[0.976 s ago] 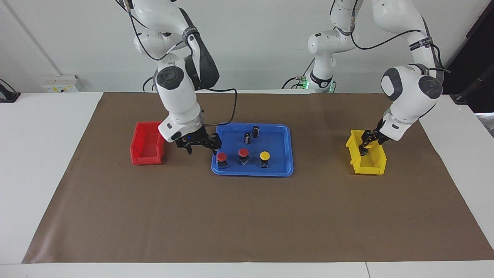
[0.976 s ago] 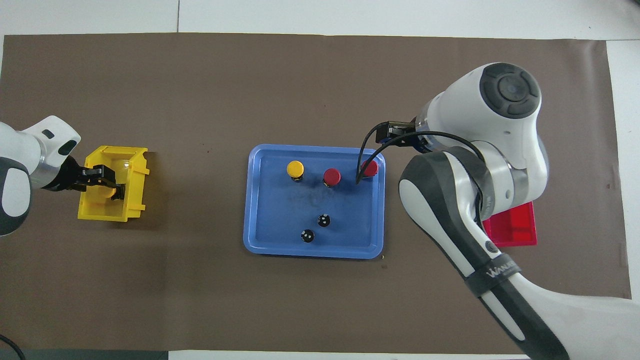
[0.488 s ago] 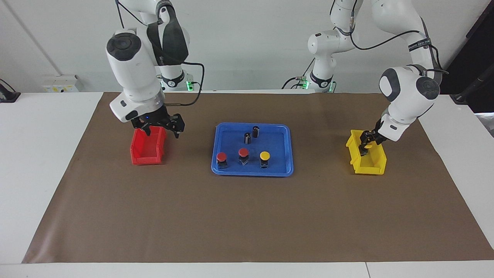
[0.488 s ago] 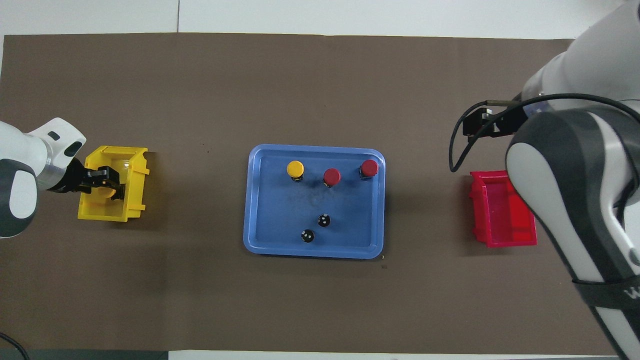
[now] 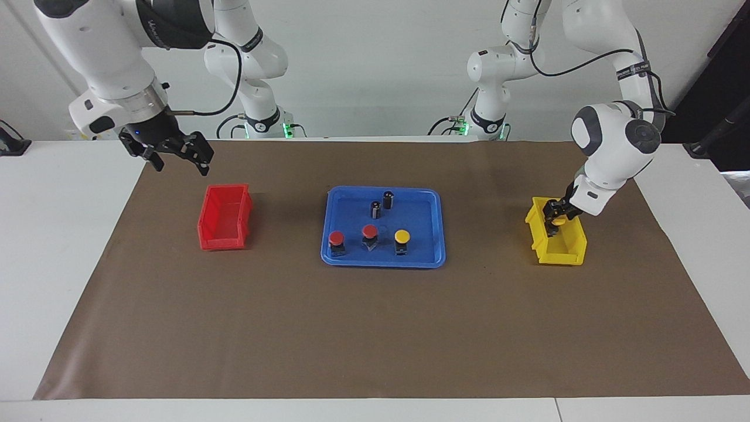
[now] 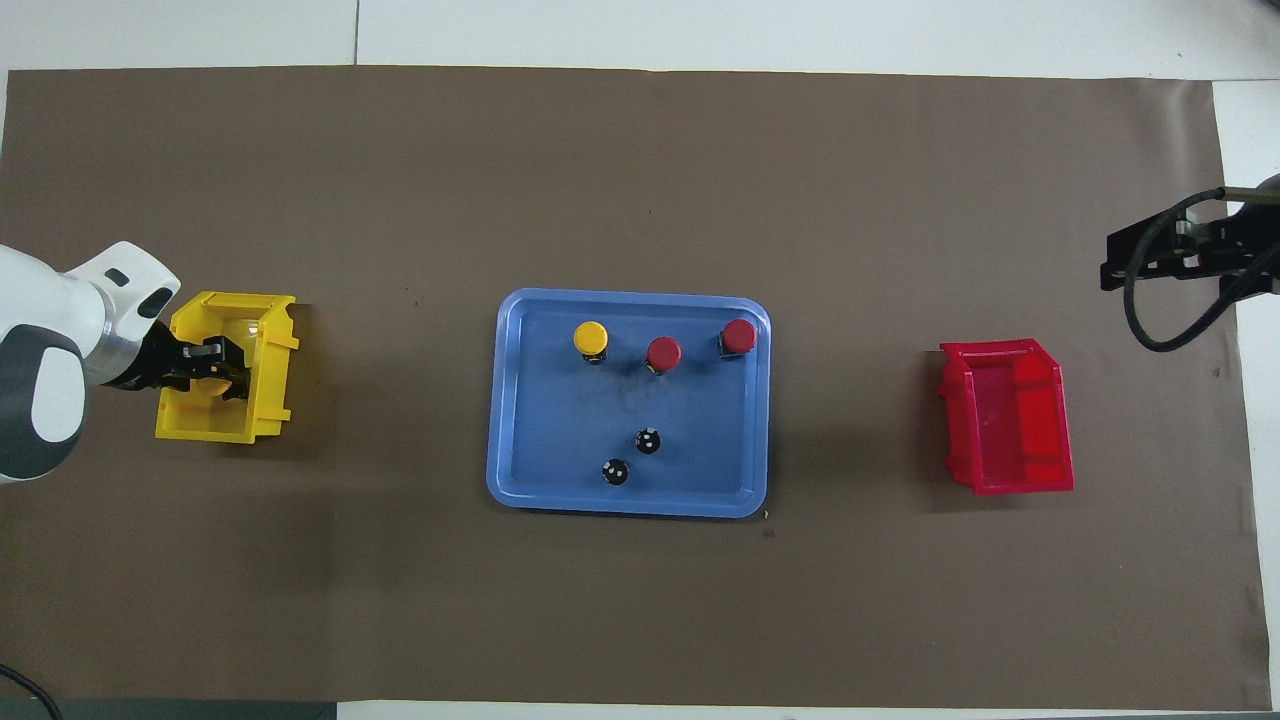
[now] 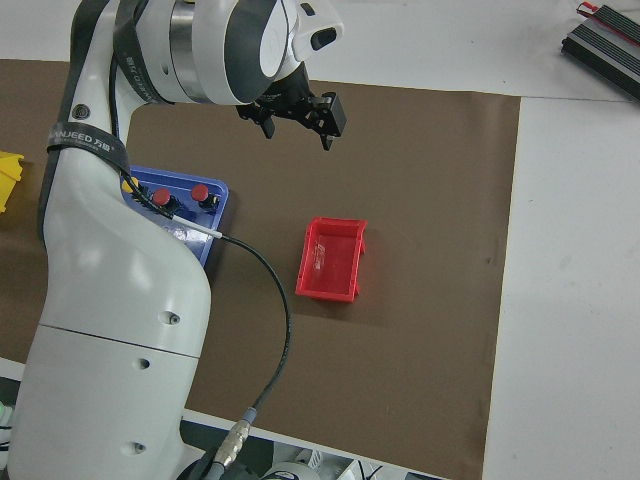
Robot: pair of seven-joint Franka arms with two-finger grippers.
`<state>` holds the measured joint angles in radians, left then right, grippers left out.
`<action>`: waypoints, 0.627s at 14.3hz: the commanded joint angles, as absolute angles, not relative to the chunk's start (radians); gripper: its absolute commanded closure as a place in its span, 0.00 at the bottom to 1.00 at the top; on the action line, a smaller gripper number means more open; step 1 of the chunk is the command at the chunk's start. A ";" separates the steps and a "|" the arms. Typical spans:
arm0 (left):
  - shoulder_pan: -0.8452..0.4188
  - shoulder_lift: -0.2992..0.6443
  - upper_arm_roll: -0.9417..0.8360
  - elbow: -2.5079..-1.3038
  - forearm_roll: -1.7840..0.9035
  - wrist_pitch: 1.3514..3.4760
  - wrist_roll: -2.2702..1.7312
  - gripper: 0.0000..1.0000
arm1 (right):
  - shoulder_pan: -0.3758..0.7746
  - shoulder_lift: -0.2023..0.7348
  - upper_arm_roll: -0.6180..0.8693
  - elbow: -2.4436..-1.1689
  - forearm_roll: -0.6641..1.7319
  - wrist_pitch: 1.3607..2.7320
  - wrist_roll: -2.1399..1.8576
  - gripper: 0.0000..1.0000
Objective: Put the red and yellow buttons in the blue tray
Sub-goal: 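Grasp the second yellow button while the right gripper withdraws, then carry the yellow button into the tray with the left gripper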
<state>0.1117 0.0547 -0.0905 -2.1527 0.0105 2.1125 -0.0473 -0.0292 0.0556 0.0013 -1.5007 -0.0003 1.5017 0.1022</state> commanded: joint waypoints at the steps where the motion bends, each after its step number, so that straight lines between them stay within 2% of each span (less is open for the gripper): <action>1: 0.103 0.021 -0.084 -2.192 0.031 2.138 -0.072 0.58 | -0.045 0.061 0.014 -1.517 0.015 1.512 0.074 0.00; 3: 0.103 0.021 -0.084 -2.191 0.031 2.134 -0.072 0.84 | -0.041 0.051 0.018 -1.537 0.014 1.505 0.072 0.00; 4: 0.103 0.026 -0.084 -2.180 0.031 2.132 -0.072 0.94 | -0.041 0.040 0.021 -1.555 0.014 1.503 0.072 0.00; 5: 0.104 0.029 -0.083 -2.171 0.031 2.128 -0.071 0.99 | -0.041 0.026 0.021 -1.574 0.014 1.503 0.071 0.00; 7: 0.107 0.038 -0.084 -2.113 0.031 2.067 -0.069 0.99 | -0.041 -0.001 0.021 -1.614 0.002 1.517 0.069 0.00; 9: 0.089 0.096 -0.089 -1.891 0.029 1.860 -0.074 0.99 | -0.041 -0.021 0.023 -1.644 -0.002 1.532 0.067 0.00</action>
<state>0.1107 0.0557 -0.0902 -2.0810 0.0107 2.0311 -0.0503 -0.0325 0.0342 0.0174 -1.5702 0.0002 1.5019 0.0884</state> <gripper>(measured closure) 0.590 0.000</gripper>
